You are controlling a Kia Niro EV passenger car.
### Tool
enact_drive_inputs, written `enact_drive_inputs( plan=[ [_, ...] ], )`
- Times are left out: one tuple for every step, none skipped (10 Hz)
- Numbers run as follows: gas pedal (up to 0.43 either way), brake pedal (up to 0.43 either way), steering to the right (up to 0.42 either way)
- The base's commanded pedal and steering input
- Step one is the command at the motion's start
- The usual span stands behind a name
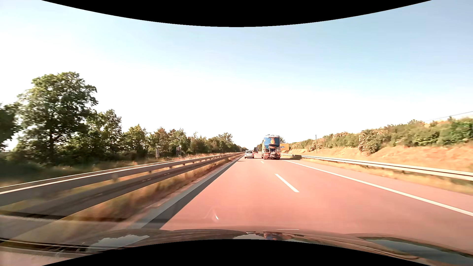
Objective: Follow the waypoints while adhering to traffic rules and regulations
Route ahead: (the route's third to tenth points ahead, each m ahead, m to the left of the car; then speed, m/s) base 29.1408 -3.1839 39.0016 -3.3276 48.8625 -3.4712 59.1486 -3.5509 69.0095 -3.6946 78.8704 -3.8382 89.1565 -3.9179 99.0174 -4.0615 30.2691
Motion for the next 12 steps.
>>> enact_drive_inputs(
  plan=[
    [0.500, 0.006, -0.004],
    [0.500, 0.006, -0.004],
    [0.512, 0.006, -0.004],
    [0.520, 0.006, -0.004],
    [0.520, 0.006, -0.004],
    [0.520, 0.006, -0.004],
    [0.520, 0.006, -0.003],
    [0.520, 0.006, -0.003],
    [0.520, 0.012, -0.002],
    [0.520, 0.006, 0.001],
    [0.520, 0.006, 0.001],
    [0.520, 0.000, 0.001]
  ],
)
